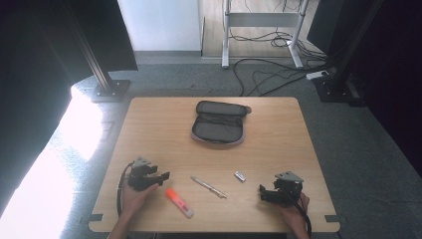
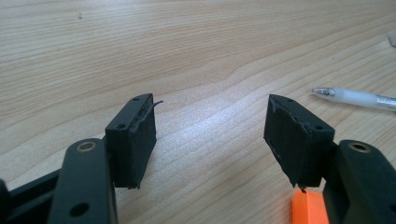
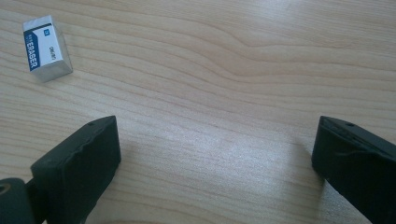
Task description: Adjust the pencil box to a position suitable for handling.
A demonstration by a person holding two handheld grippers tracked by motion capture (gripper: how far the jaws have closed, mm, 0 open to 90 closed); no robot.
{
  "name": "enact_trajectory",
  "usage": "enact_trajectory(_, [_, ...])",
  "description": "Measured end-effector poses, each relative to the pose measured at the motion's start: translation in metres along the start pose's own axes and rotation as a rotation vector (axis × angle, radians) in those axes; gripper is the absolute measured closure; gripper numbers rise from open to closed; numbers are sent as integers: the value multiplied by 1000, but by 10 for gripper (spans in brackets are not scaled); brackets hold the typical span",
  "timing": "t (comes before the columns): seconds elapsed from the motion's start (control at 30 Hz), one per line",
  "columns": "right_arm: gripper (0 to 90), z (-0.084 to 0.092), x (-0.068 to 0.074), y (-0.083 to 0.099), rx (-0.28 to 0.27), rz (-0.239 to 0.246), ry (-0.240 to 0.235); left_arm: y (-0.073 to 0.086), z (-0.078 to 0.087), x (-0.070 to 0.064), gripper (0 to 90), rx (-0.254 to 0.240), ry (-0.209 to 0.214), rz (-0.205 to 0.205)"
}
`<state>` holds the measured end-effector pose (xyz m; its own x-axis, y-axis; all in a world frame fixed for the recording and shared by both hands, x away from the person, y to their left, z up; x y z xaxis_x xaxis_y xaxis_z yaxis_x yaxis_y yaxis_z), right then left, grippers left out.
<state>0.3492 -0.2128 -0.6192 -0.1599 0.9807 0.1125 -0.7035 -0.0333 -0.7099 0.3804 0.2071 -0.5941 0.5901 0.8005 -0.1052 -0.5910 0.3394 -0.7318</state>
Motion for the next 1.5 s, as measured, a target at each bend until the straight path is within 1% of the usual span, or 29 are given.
enact_trajectory(0.17, [10,0,0,0,-1,-3,1,0,1,0,339,-3,-2,3])
enact_trajectory(0.2, [22,1,0,0,-5,-2,4,0,1,1,336,-4,-3,6])
enact_trajectory(0.37, [61,4,1,1,-4,-3,3,-1,3,2,323,-11,-18,17])
enact_trajectory(0.43, [74,4,0,1,-11,0,2,-3,3,1,313,-16,-30,23])
enact_trajectory(0.6, [98,5,-1,2,-22,3,-3,-4,6,-1,300,-21,-41,31])
enact_trajectory(0.67, [101,5,-1,2,-22,1,-3,-4,8,-2,295,-22,-39,35])
enact_trajectory(0.7, [113,5,-1,2,-25,4,-6,-5,12,-3,279,-38,-37,38])
enact_trajectory(0.73, [113,5,-1,2,-25,4,-6,-5,12,-3,269,-38,-37,38])
enact_trajectory(0.8, [132,6,-2,2,-30,-2,-4,-7,16,-4,257,-63,-30,28])
enact_trajectory(0.83, [132,6,-2,2,-31,-5,-1,-8,16,-4,249,-66,-27,23])
enact_trajectory(0.87, [131,6,-2,2,-30,-5,0,-7,15,-4,235,-61,-13,15])
enact_trajectory(0.9, [131,6,-2,2,-30,-5,0,-7,15,-4,233,-61,-13,15])
enact_trajectory(0.97, [131,6,-3,1,-30,-6,1,-5,12,-5,230,-44,-1,6])
enact_trajectory(1.0, [133,6,-3,1,-31,-8,3,-4,10,-6,228,-34,10,8])
enact_trajectory(1.13, [136,7,-4,2,-33,-10,6,-4,10,-7,234,-40,14,14])
enact_trajectory(1.23, [136,7,-4,2,-33,-10,5,-10,13,-9,237,-59,12,24])
enact_trajectory(1.4, [138,9,-5,4,-31,-8,4,-27,19,-15,244,-89,20,15])
enact_trajectory(1.43, [138,10,-6,4,-33,-9,4,-32,20,-17,245,-95,21,8])
enact_trajectory(1.5, [137,9,-6,4,-32,-9,4,-35,21,-17,247,-98,20,6])
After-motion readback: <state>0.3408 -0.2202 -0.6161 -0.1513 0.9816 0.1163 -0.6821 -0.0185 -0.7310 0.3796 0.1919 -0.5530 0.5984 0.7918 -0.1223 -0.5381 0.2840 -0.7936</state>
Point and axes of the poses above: each handheld gripper's, and its own axes: z roughly backward along the jaws, y roughly out of its underside, x roughly to its left, the point moved 9 cm from there along -z, roughly forward along the jaws, and after that the axes turned 8 degrees about -z, right-handed, at the moved point
